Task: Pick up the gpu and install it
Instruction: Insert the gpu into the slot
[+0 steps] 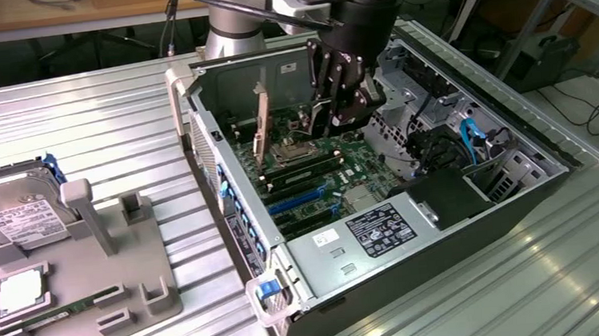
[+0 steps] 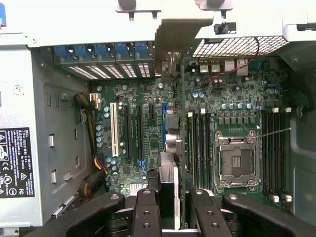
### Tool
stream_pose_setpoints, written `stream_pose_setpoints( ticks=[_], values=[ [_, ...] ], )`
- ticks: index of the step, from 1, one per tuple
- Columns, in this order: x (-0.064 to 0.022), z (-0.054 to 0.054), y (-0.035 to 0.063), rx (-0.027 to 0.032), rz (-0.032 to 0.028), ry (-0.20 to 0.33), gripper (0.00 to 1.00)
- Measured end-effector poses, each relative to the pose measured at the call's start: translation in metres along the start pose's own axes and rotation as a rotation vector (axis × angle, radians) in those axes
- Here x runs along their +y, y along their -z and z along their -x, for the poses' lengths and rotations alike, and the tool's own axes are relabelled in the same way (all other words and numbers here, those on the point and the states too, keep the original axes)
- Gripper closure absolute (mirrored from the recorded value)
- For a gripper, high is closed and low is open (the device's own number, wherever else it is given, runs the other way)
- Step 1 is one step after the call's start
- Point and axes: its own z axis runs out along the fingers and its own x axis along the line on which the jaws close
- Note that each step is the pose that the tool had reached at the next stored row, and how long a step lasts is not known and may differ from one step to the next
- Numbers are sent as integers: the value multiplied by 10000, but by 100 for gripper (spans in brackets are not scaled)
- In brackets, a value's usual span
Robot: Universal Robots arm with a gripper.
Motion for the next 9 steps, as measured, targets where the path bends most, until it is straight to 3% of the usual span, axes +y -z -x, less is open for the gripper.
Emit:
stream_pose_setpoints(
  ticks=[9],
  values=[
    [0, 0, 0, 0, 0, -1, 72]
  ],
)
